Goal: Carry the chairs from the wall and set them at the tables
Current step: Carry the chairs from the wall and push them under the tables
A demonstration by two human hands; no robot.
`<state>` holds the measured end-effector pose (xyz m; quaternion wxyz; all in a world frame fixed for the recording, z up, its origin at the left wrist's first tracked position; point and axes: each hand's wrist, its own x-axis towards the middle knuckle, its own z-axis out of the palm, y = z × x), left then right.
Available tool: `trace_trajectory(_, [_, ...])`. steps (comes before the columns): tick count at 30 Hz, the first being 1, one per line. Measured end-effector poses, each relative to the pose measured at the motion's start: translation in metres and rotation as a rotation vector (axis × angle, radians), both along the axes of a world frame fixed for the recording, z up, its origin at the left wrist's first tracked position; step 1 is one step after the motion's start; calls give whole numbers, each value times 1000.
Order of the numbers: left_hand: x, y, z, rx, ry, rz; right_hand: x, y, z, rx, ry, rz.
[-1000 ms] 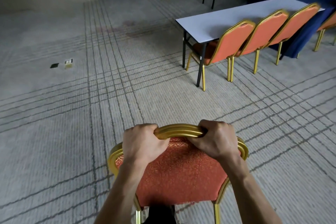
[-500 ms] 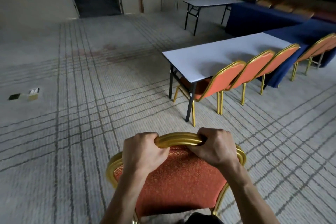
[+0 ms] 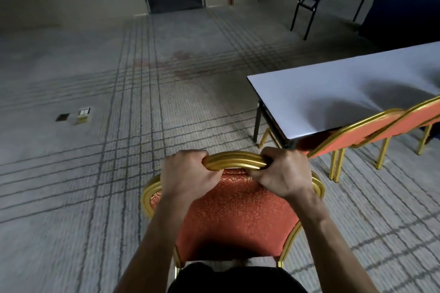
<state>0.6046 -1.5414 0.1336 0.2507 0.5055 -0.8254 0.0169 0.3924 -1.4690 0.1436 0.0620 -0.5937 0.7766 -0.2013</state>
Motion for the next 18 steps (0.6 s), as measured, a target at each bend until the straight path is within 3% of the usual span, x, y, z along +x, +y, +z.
trace_trajectory(12, [-23,-238,3,0,95,112,-33,-264,11,-5,-19,156])
trace_trajectory(18, [-39,-391,3,-23,103,49,-41,-403,13,-5,-21,65])
